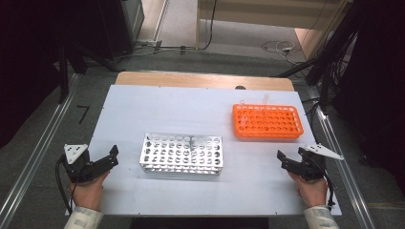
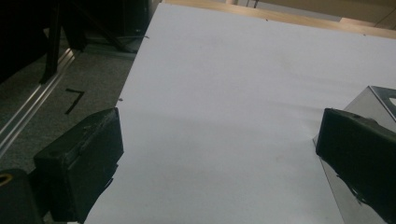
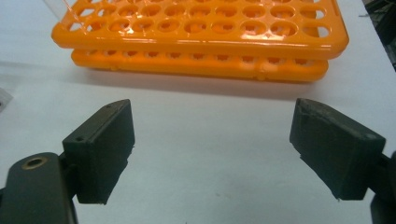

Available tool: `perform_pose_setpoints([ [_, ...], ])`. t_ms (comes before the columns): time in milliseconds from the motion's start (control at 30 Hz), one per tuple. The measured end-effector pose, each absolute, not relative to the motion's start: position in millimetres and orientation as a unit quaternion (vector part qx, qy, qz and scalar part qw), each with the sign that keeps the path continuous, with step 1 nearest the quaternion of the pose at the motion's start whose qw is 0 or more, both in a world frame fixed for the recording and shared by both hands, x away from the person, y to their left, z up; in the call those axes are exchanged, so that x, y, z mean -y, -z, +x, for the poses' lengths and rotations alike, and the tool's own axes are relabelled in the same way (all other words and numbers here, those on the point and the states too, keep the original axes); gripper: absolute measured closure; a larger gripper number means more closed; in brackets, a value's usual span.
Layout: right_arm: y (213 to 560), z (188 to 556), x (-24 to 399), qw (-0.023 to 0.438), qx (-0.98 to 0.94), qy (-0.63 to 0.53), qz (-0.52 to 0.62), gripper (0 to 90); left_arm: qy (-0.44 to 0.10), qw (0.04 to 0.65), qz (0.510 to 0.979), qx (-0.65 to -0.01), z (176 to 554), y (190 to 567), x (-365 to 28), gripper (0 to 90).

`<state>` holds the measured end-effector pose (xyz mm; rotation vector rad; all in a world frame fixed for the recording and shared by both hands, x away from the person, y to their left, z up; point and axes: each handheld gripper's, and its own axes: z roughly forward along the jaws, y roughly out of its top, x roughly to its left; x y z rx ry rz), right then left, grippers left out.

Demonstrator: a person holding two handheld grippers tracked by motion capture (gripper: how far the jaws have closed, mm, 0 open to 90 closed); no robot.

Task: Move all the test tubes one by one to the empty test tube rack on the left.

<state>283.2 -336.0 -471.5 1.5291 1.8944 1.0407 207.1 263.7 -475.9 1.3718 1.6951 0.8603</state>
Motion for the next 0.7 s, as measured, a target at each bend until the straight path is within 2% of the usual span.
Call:
perform_pose_setpoints([
  [67,471.5,282.5,334.7,0.242,-0.698,-0.384,0.554,15.1,-0.334,0.388,0.542,-0.667,207.8,476.4,-263.1,1.3],
  [700,467.0,284.3,322.8,0.244,-0.703,-0.397,0.537,17.1,-0.328,0.394,0.544,-0.665,209.3,476.5,-261.1,1.4],
])
